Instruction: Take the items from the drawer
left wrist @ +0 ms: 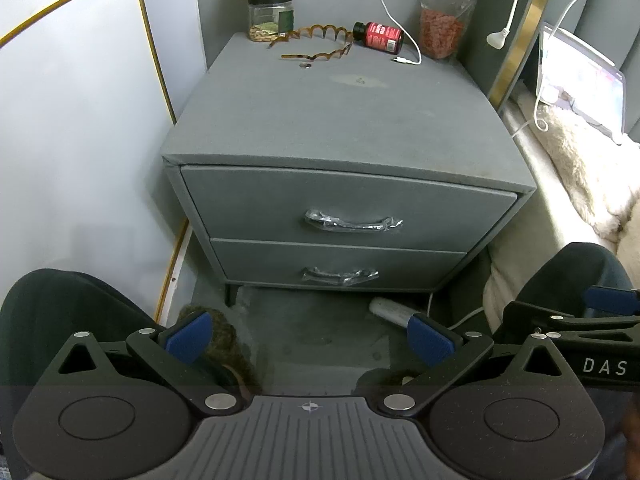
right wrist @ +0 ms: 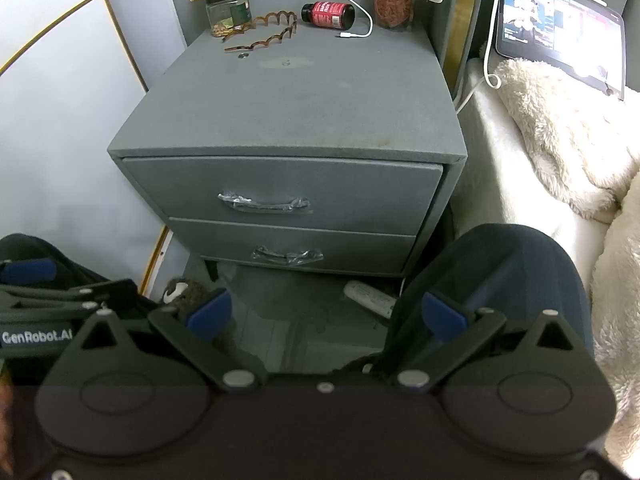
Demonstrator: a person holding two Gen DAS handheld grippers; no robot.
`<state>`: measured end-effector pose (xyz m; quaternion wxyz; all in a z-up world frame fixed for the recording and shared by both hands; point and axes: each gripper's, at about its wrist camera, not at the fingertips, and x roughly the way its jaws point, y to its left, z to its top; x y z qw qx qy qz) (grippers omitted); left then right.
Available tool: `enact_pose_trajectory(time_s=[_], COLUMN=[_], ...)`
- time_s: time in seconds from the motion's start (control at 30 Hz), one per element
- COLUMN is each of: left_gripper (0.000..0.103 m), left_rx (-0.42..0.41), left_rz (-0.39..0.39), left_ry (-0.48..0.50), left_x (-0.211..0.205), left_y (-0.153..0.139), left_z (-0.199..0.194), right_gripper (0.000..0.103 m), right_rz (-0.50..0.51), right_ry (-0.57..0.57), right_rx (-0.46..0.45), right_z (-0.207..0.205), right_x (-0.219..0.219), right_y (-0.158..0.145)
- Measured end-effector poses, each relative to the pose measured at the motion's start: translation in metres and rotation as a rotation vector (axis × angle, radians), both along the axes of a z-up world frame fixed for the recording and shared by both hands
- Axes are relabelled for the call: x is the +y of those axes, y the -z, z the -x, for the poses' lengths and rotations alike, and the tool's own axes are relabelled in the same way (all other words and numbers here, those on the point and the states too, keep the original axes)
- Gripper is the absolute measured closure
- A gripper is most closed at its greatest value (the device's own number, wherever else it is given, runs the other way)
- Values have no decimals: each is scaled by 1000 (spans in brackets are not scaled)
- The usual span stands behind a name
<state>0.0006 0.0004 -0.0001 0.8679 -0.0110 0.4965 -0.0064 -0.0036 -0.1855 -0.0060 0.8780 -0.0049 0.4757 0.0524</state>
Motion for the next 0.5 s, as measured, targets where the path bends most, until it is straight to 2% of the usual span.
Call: enact_pose_trajectory(time_s=[0.33,0.4,0.5], left_gripper=[0,0,0], left_rx=[-6,2,5], left_rz=[-10,2,0], left_ry=[-10,-8,-8], left_x=[0,1,-2], left_y=[-2,-5,-6], left_z=[-6,-23,-27], right_gripper=[0,0,0], right_rz=[-1,-3,-3], right_ry=[-3,-6,-8], right_rx=[4,3,2], right_z=[1,0,1], right_x=[3,2,2], right_y=[-2,-1,-1])
